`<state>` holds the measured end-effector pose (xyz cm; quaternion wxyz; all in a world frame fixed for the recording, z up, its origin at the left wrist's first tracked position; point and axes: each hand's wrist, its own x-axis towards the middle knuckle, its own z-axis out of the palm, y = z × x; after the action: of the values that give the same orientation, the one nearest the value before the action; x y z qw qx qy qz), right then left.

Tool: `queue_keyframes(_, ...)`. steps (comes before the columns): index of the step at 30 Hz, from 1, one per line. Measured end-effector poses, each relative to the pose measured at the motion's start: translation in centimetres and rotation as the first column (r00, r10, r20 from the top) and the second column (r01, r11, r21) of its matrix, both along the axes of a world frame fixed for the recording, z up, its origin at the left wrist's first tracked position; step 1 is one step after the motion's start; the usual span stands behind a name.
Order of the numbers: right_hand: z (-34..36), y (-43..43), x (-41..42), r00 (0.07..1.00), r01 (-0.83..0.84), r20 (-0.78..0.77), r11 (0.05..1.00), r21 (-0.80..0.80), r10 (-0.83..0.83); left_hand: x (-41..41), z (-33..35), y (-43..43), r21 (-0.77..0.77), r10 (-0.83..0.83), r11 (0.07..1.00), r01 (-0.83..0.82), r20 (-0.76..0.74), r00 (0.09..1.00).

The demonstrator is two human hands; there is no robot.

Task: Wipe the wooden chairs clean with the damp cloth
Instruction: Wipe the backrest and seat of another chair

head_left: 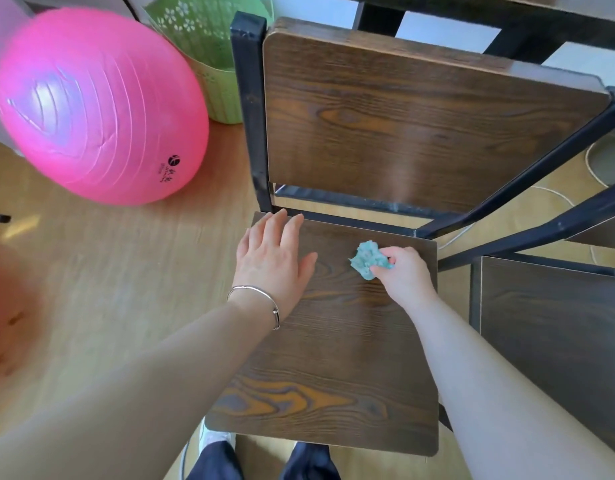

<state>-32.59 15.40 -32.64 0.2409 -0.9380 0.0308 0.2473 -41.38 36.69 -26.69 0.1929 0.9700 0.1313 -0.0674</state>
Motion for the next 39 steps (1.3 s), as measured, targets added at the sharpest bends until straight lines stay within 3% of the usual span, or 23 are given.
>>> queue_keyframes(4, 0.5, -0.3, 0.5, 0.929, -0.307, 0.151, 0.932, -0.19, 0.337, 0.0, -0.3, -0.7, 0.001, -0.012, 1.0, 0.012, -0.025, 1.0)
queue_keyframes(6, 0.8, -0.1, 0.7, 0.887, -0.389, 0.175, 0.895, -0.216, 0.428, 0.1, -0.6, -1.0, 0.006, -0.022, 1.0, 0.022, -0.04, 0.999)
queue_keyframes(11, 0.9, 0.1, 2.8, 0.886, -0.304, 0.306, 0.935, -0.185, 0.348, 0.3, -1.0, -1.6, 0.012, -0.041, 0.999, 0.041, -0.047, 0.998)
queue_keyframes(15, 0.3, -0.7, 5.6, 0.882, -0.252, 0.339, 0.936, -0.247, 0.327, 0.5, -1.3, -1.9, 0.009, -0.061, 0.998, 0.061, -0.05, 0.997)
queue_keyframes(22, -0.9, -1.2, 8.3, 0.88, -0.323, 0.194, 0.846, -0.424, 0.433, 1.2, -1.6, -2.4, 0.011, -0.078, 0.997, 0.079, -0.064, 0.995)
queue_keyframes(33, -2.2, 0.1, 8.5, 0.969, -0.158, 0.122, 0.918, -0.364, 0.215, 1.8, -2.1, -3.2, 0.02, -0.099, 0.995, 0.101, -0.065, 0.993)
queue_keyframes(39, -1.7, 0.5, 8.7, 0.963, -0.2, 0.091, 0.896, -0.396, 0.255, 1.6, -2.9, -2.7, 0.033, -0.109, 0.993, 0.112, -0.077, 0.991)
